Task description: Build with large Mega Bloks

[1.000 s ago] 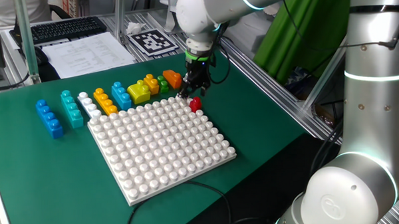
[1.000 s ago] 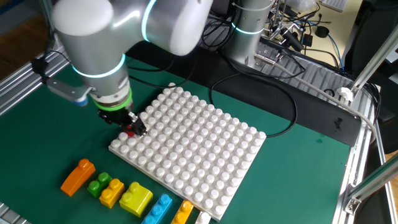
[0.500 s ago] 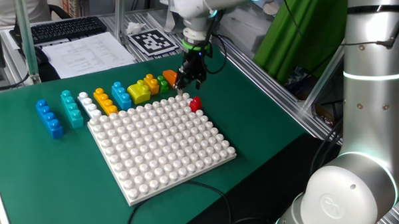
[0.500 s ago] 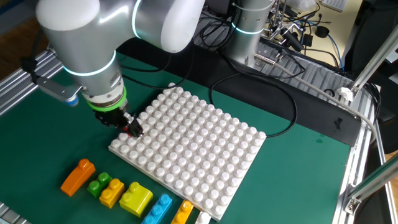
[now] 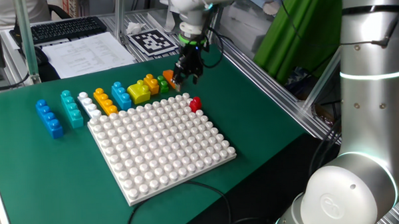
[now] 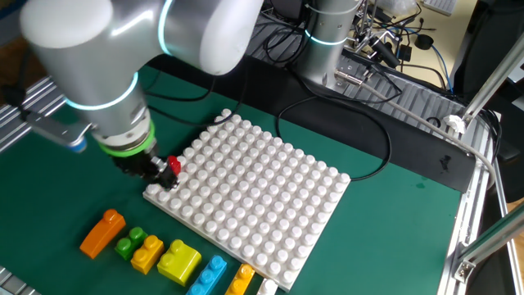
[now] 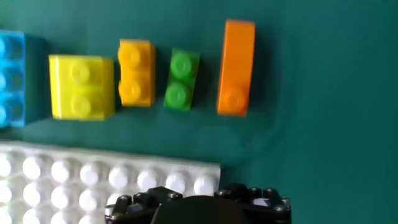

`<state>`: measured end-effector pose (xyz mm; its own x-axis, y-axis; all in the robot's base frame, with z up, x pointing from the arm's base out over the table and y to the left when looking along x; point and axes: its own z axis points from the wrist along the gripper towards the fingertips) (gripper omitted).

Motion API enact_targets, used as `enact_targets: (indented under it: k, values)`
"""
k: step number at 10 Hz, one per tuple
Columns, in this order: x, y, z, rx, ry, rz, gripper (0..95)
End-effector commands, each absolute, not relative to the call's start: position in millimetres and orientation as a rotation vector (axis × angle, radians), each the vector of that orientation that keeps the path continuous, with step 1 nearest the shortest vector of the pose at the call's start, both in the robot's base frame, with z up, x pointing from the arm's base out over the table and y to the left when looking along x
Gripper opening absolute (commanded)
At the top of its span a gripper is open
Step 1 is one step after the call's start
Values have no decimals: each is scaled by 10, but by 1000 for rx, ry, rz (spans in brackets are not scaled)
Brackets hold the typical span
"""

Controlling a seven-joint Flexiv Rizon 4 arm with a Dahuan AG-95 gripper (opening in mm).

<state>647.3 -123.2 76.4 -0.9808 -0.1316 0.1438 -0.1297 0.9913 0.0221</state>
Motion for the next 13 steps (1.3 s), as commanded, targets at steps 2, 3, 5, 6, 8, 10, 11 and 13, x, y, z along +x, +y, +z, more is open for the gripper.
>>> enact_targets:
  k: [2,3,5,6,8,10,11,13]
  values:
    - [6637,-1312,770,222,-2989,-24,760]
    - [6686,-1325,766,222,-2989,-25,760]
    - [6809,-1363,728,228,-2990,-27,760]
    - [6841,-1373,721,231,-2989,-28,760]
    - [6872,-1354,678,220,-2991,-29,760]
    - [6881,-1342,648,225,-2988,-32,760]
    - [6877,-1348,662,227,-2983,-33,760]
    - [6862,-1356,686,237,-2964,-37,760]
